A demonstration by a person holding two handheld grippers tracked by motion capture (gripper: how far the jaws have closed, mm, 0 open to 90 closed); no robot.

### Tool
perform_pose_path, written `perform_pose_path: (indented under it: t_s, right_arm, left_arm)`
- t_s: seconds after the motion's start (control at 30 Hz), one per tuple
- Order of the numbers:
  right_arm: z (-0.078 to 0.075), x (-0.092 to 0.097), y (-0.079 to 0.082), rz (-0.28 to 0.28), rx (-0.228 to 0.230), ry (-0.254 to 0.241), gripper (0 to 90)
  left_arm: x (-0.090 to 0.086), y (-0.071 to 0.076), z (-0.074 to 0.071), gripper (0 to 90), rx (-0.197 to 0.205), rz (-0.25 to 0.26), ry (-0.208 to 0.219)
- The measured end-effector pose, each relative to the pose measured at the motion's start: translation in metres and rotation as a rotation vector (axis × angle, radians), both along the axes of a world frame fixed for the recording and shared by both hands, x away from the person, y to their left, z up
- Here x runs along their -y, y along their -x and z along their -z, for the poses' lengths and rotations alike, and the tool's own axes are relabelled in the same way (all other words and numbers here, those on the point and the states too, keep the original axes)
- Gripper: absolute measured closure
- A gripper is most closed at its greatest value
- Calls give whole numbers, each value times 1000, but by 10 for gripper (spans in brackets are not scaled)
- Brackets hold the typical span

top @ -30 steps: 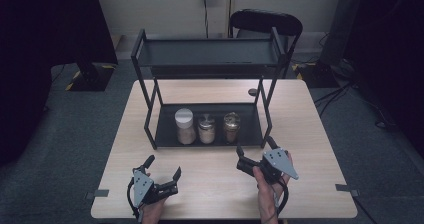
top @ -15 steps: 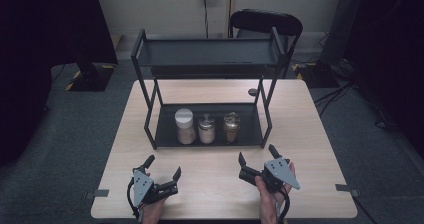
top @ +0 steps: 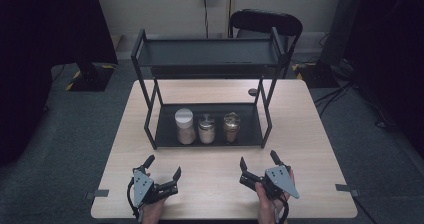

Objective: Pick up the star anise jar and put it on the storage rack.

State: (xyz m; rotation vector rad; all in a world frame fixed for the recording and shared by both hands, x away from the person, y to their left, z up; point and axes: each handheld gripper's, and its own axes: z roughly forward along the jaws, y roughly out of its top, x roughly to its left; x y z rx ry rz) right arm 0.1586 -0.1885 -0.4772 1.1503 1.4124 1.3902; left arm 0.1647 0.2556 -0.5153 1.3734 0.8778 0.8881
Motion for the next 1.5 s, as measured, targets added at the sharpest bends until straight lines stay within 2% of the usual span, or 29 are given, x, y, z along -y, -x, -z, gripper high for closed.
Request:
perform_pose_path:
  t_s: [0.57,0.8,0.97,1.1,1.23,1.3,1.5]
  right_arm:
    - [17,-9,-2,5,2,28,0]
    - [25,-11,-3,7,-2,23,0]
    - [26,-14,-2,8,8,39,0]
    - [29,-8,-2,-22,22,34,0]
    - [34,-12,2,-10,55,45,0]
    - [38,-12,4,1,74,35,0]
    - [38,-12,4,3,77,32,0]
  left_arm:
    - [0,0,0,6,2,-1,1]
    - [0,0,0,6,2,1,1]
    - [0,0,0,6,2,0,2]
    - [0,0,0,6,1,0,2]
    - [0,0,0,6,1,0,2]
    - [0,0,0,6,0,1,2]
    - [0,0,0,6,0,1,1]
